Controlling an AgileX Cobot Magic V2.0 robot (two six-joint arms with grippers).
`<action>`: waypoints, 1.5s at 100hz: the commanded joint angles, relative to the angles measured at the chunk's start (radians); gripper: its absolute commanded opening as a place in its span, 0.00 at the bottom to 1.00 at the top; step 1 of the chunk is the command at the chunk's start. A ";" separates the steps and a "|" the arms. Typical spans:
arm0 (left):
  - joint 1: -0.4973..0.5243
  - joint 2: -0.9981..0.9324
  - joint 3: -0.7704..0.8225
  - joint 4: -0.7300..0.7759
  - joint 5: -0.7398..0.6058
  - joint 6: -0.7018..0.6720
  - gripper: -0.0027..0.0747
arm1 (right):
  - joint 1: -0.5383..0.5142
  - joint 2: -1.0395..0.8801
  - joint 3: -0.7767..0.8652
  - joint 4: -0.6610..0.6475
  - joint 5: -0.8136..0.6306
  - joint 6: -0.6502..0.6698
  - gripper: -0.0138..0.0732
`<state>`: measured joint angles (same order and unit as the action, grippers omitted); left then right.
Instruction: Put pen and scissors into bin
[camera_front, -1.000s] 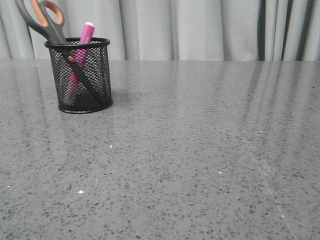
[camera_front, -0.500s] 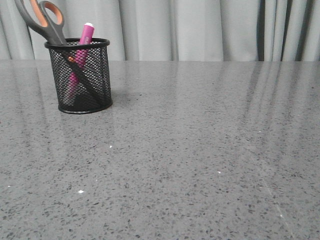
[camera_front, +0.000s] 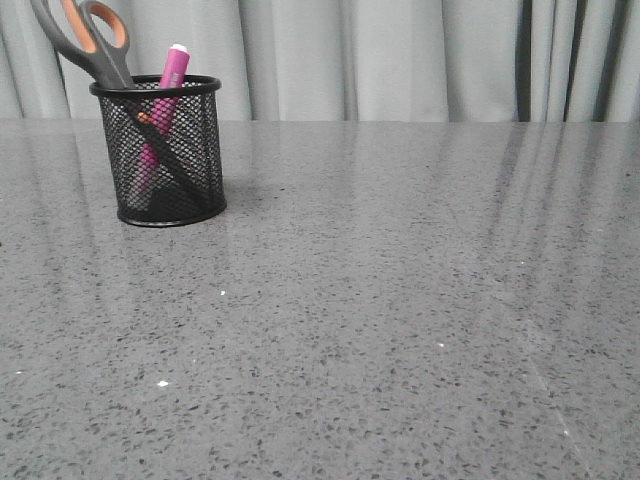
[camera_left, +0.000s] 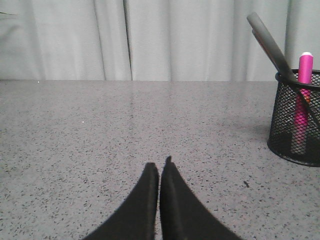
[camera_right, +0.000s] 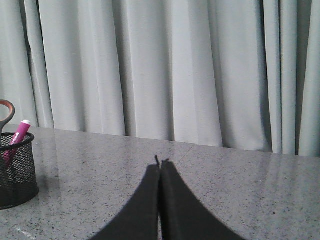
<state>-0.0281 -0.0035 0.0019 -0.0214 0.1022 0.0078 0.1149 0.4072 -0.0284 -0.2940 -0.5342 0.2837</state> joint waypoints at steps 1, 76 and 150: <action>-0.009 -0.027 0.022 -0.008 -0.081 -0.008 0.01 | -0.005 0.004 -0.023 0.011 -0.068 -0.001 0.07; -0.009 -0.027 0.022 -0.008 -0.081 -0.008 0.01 | 0.008 -0.078 -0.084 0.200 0.403 -0.069 0.07; -0.009 -0.027 0.022 -0.008 -0.081 -0.008 0.01 | -0.123 -0.264 0.025 0.280 0.443 -0.309 0.07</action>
<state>-0.0281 -0.0035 0.0019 -0.0214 0.1005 0.0078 -0.0007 0.1589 0.0031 -0.0240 0.0000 -0.0095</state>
